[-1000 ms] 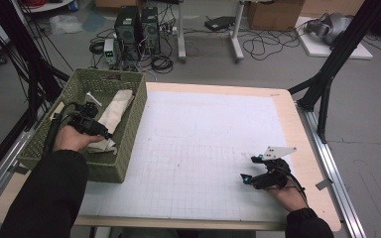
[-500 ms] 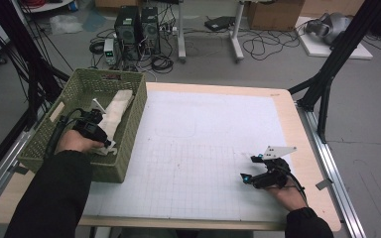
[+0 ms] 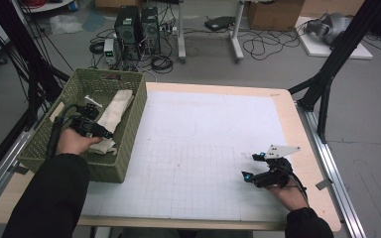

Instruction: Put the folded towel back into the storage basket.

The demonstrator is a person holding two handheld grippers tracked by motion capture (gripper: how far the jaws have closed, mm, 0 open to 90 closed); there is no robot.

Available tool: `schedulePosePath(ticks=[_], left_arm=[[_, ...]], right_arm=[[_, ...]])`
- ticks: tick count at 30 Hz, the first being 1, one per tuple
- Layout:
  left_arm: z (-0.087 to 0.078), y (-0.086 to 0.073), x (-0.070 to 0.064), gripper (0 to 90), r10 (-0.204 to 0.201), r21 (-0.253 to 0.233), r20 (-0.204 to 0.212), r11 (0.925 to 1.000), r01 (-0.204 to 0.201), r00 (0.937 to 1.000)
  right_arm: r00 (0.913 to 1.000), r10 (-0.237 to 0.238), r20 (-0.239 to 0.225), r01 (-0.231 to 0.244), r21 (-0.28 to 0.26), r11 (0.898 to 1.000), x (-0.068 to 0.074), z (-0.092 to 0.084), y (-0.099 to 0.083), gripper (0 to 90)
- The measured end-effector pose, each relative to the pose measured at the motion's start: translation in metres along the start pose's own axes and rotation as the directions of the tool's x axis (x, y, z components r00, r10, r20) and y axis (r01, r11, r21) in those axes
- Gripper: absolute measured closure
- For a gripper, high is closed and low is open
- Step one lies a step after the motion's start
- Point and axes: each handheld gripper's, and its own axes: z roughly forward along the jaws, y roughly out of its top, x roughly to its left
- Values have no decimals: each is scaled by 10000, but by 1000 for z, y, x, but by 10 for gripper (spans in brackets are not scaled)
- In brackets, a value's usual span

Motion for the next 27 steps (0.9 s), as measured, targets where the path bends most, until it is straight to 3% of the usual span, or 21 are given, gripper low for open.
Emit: schedulePosePath(ticks=[4, 9, 16, 20, 24, 27], left_arm=[[-4, 1, 0, 587, -120, -686, 173, 9976, 132, 9998], [-9, 3, 0, 555, -399, -1552, 877, 9864, 532, 9953], [-14, 4, 0, 534, -634, -2064, 1258, 9744, 887, 9900], [-17, 4, 3, 534, -803, -2292, 1666, 9662, 1178, 9827], [-19, 5, 5, 518, -932, -2534, 2183, 9559, 1486, 9714], [-21, 5, 7, 492, -1071, -2813, 2705, 9416, 1850, 9568]], right_arm=[[10000, 18, 79, -18, -102, 9999, 0, -2, 0, 157], [9997, 139, 179, -135, -253, 9996, -1, -5, 0, 139], [9993, 200, 317, -185, -468, 9987, 0, -11, 0, 126], [9993, 200, 313, -183, -534, 9984, 0, -12, 0, 124], [9993, 194, 327, -173, -640, 9978, 0, -14, 1, 122], [9992, 242, 307, -219, -723, 9971, 1, -16, 0, 121]])
